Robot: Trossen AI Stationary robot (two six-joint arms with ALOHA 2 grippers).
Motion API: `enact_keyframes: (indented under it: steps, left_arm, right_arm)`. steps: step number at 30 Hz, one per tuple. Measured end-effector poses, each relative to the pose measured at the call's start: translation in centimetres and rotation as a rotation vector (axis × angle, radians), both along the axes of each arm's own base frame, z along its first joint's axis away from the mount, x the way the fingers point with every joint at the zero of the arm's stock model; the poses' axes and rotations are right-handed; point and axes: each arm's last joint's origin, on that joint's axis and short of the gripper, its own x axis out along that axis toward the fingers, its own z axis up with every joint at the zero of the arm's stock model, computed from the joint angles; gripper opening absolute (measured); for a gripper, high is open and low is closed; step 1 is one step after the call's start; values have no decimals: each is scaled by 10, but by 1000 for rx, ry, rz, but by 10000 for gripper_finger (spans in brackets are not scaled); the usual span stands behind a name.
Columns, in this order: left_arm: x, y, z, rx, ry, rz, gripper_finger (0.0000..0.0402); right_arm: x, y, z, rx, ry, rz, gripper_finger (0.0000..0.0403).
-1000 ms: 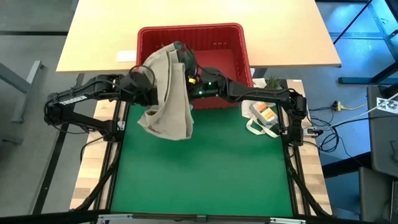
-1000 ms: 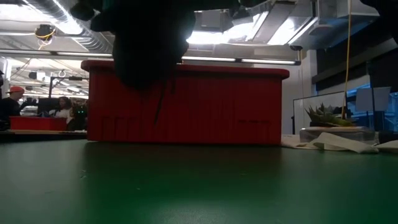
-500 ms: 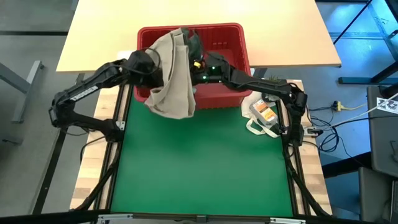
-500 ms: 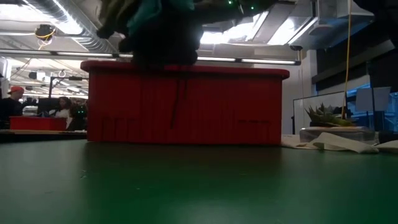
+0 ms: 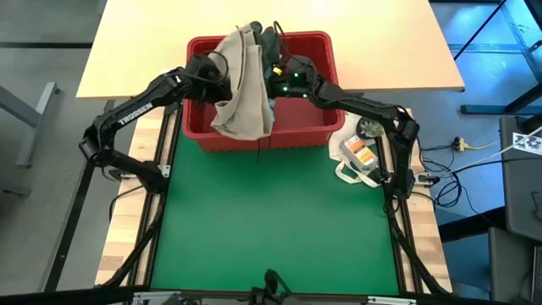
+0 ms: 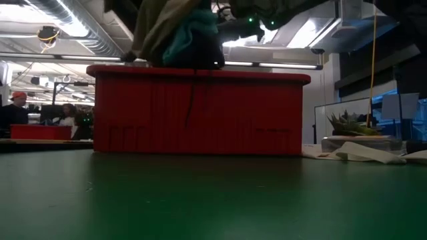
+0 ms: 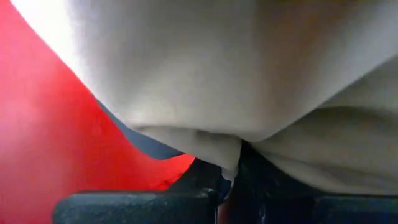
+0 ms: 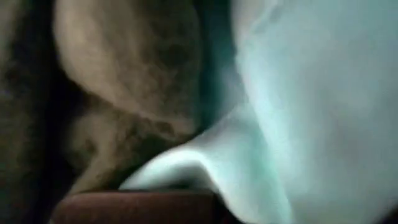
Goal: Fold Laundry from Bin
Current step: Put the stacked clothes into the red laundry bin
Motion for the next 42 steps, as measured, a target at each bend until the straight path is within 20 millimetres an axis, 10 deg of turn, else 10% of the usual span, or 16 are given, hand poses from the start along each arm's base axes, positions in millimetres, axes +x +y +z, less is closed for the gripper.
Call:
enact_keyframes:
  steps: [26,42]
  left_arm:
    - [14,74,-94,-170,250,53,32]
    - [10,87,-104,-133,303,129,43]
  right_arm:
    - [5,-71,-112,168,251,-80,5]
    - [-6,-90,-121,171,282,-196,6]
